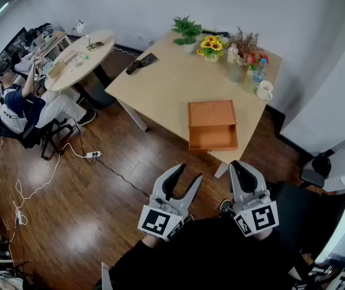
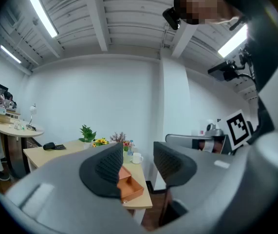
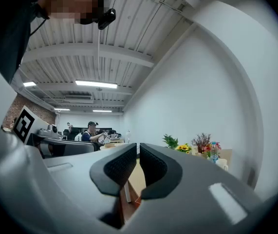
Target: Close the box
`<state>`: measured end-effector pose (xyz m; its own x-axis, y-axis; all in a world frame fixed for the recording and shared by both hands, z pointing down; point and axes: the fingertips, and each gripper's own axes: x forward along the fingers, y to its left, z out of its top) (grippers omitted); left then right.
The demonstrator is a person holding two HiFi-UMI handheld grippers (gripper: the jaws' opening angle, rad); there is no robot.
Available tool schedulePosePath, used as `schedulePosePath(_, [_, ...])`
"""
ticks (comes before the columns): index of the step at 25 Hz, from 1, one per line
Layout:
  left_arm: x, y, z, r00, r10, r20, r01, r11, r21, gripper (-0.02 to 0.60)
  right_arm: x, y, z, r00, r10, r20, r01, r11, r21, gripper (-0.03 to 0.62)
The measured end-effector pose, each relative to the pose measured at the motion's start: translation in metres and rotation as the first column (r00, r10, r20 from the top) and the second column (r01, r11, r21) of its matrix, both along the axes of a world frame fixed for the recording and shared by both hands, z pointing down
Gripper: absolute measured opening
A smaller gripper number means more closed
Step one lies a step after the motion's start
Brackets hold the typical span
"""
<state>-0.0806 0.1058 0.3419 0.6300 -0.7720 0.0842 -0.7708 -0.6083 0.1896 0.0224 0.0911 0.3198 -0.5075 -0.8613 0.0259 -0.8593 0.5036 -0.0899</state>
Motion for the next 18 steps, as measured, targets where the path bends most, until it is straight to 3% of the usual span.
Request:
schedulePosePath(4, [-0.023,-0.05,0.025,0.999,-0.037,0.012,0.037,0.999,0.04,0.179,-0.001,-0.041,0.023,0.998,-0.004,-0.059,0.005,1.0,0.03,0.03])
schedulePosePath(8, [-0.04,-0.085,0.092,0.987,-0.058,0.153,0.065,0.997,-0.042,0.181,0.032,-0.083,0.086,0.987,0.0,-0.163,-0.013,0.997,-0.081,0.092])
schedulePosePath(11, [-0.033,-0.109,0.148,0.965,-0.01,0.263,0.04,0.993,-0.11,0.181,0.066,-0.12,0.161,0.95,-0.064,-0.305,0.006,0.982,-0.187,0.129])
schedulePosePath(15, [-0.016,-0.151,0.212,0.956,0.039,0.291,0.026,0.976,-0.217,0.181,0.097,-0.158,0.267,0.876,-0.222,-0.429,0.06,0.931,-0.36,0.195])
schedulePosePath(17, [-0.017,-0.169,0.248,0.922,0.057,0.383,0.049,0.964,-0.262,0.181,0.104,-0.168,0.308,0.836,-0.298,-0.46,0.087,0.901,-0.426,0.218])
schedulePosePath(18, [-0.018,-0.176,0.265,0.886,0.077,0.457,0.056,0.961,-0.272,0.181,0.105,-0.172,0.323,0.812,-0.336,-0.478,0.104,0.888,-0.447,0.226])
